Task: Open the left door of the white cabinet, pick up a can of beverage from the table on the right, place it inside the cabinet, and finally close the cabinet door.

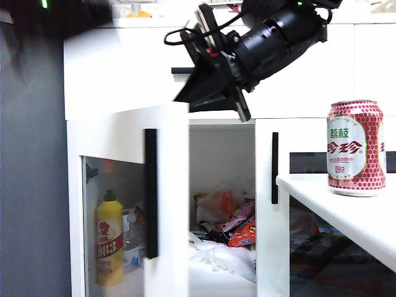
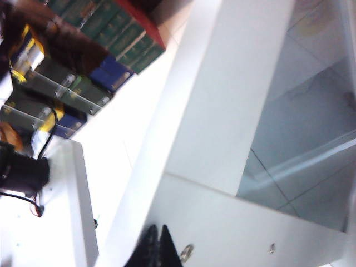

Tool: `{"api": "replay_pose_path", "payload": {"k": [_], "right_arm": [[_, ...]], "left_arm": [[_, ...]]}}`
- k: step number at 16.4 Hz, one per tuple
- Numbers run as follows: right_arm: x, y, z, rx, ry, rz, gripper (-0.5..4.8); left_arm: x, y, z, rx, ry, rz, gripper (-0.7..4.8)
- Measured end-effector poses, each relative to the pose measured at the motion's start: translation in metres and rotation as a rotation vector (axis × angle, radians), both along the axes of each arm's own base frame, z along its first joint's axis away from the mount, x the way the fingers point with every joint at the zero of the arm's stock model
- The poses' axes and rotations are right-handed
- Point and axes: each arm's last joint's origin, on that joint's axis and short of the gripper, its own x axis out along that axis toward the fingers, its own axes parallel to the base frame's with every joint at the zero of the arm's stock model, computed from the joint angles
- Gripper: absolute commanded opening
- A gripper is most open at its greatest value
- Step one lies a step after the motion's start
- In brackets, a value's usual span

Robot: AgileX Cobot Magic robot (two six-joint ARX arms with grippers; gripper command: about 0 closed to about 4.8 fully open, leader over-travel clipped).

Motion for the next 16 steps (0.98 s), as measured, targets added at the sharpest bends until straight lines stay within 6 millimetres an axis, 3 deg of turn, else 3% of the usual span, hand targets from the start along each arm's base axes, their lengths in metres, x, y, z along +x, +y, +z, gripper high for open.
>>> {"api": "replay_pose_path", "payload": {"k": [4, 7, 16], "right_arm": [[-0.004, 0.025, -0.027, 0.018, 0.105, 0.087, -0.05], [-0.018, 0.043, -0.023, 0.059, 0.066, 0.183, -0.05], [-0.02, 0.04, -0.025, 0.037, 0.071, 0.2, -0.05]], "left_arm": [[-0.002, -0.001, -0.013, 0.073, 0.064, -0.019, -0.06], [-0.001, -0.001, -0.018, 0.106, 0.103, -0.022, -0.06], [-0.001, -0.001, -0.017, 0.084, 0.108, -0.025, -0.05]]}}
